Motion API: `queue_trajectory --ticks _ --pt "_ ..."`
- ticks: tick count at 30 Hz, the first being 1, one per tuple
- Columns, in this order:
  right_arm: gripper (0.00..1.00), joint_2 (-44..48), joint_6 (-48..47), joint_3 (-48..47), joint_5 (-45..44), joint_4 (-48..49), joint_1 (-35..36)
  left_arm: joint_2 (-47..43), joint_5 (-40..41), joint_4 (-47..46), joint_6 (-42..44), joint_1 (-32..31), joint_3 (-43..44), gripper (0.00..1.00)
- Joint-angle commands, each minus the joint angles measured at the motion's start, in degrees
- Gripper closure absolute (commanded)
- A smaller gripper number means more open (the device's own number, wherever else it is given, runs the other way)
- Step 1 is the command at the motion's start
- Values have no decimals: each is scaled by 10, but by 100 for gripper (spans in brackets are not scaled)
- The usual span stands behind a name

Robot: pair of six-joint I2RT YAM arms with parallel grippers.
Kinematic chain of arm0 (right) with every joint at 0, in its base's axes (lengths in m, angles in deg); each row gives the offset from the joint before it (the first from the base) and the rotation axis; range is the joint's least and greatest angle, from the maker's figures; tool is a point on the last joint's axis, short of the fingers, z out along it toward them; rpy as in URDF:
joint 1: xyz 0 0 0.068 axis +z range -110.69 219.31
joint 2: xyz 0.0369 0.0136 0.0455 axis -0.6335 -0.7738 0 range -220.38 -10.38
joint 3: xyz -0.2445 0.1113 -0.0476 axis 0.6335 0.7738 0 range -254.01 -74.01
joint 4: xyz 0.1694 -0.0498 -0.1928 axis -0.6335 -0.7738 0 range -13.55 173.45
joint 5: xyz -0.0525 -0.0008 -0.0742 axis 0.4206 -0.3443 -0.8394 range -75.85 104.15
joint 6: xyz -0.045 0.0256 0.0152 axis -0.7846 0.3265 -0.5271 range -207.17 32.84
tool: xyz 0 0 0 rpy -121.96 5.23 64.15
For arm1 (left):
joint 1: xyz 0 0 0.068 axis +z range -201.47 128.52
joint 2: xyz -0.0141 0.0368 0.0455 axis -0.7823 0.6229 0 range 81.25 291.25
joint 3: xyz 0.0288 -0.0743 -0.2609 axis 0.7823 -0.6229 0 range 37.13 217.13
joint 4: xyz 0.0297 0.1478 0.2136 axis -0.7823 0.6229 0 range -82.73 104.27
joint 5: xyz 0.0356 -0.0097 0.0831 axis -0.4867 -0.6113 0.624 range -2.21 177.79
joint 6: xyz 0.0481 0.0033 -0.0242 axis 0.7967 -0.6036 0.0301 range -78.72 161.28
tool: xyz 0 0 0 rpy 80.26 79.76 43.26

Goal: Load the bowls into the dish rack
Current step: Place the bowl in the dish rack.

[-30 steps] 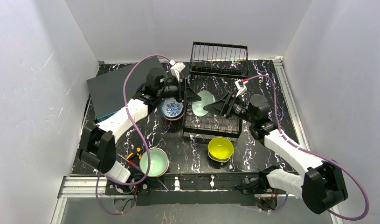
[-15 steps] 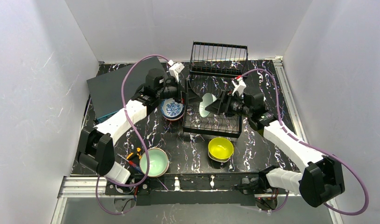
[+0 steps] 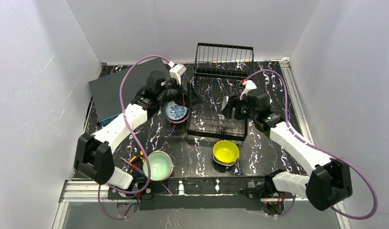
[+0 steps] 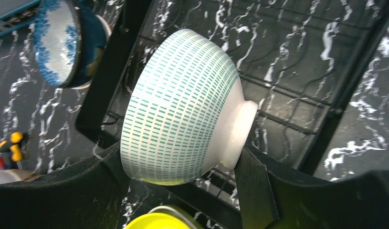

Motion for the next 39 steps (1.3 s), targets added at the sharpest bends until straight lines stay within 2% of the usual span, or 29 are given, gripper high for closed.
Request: queue_trajectory --ticks 1,9,23,34,39 --pt "99 12 -50 5 -77 76 1 -24 0 10 11 -4 4 2" --pt "99 -2 -62 28 -151 144 0 -18 -8 13 9 -4 10 2" --pt "99 -67 -104 26 -171 214 0 -15 -21 14 6 -4 16 3" --pt "99 -111 -113 13 -258 222 0 -10 -28 14 1 -4 19 3" --pt "99 -134 -108 -3 -257 224 0 -7 -27 14 1 -4 19 3"
